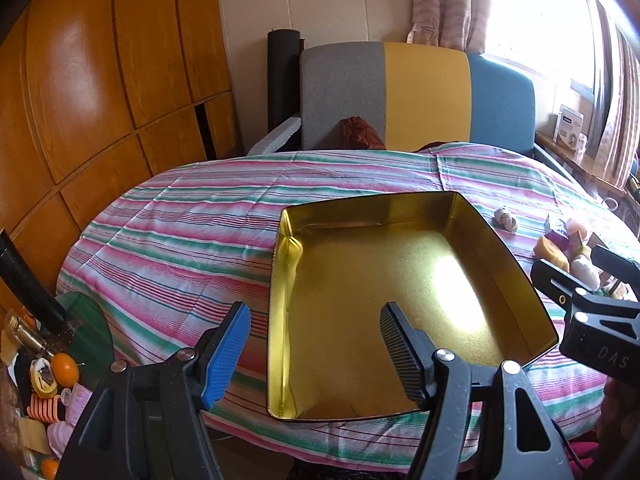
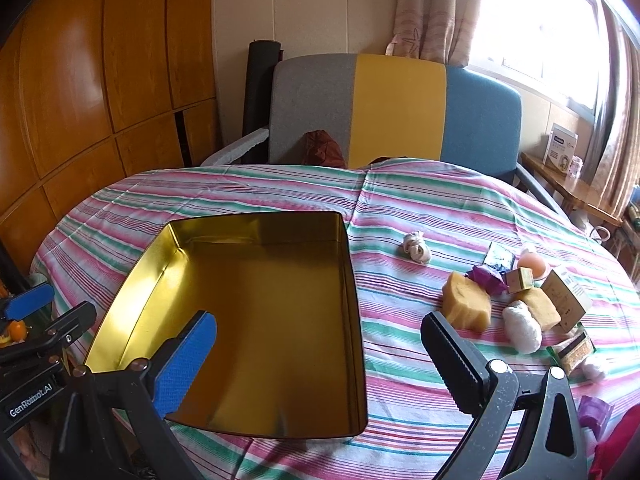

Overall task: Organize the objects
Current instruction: 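Move both tools from the gold tray toward the cluster of items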

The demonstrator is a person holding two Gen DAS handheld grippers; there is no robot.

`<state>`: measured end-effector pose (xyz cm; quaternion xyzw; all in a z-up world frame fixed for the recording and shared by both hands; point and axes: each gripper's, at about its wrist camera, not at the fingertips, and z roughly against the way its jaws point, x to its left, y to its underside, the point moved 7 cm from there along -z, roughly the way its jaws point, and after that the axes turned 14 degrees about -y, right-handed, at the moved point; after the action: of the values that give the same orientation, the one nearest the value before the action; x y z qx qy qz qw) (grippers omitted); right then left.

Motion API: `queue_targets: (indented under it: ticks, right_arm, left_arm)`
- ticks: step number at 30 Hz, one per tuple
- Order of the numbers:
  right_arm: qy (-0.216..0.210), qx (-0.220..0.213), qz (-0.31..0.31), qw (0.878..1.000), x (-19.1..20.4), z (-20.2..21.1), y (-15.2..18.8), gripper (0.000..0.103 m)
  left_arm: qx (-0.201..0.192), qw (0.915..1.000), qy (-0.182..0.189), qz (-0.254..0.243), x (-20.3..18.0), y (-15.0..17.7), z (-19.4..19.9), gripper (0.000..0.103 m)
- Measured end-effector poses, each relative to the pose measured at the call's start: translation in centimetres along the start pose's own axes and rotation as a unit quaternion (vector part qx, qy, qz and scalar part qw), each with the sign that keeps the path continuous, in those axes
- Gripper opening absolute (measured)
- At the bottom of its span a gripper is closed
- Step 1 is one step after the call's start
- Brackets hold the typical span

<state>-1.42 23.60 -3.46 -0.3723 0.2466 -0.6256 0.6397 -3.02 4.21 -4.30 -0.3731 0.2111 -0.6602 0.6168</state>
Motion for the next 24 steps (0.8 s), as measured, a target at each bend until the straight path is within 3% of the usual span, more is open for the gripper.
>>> queue_targets:
  ticks: [12, 18, 24]
  right_arm:
    - [0.004, 0.001, -0.019, 1.0, -2.2, 0.1, 0.1, 0.103]
    - [0.018, -0.001, -0.035, 0.999, -4.4, 0.7, 0.0, 0.103]
    - [0.044, -0.004, -0.077, 0.996, -8.9, 2.2, 0.1, 0.103]
  left_arm:
    - [0.022, 0.9995, 0.021, -0.011, -1.7, 0.3, -0.5, 0.068]
    - [0.063, 0.9911, 0.117, 0.004, -3.3, 0.8, -0.6, 0.068]
    - [0.057, 0.986, 0.153, -0.036, -6.3, 1.1, 0.6, 0.068]
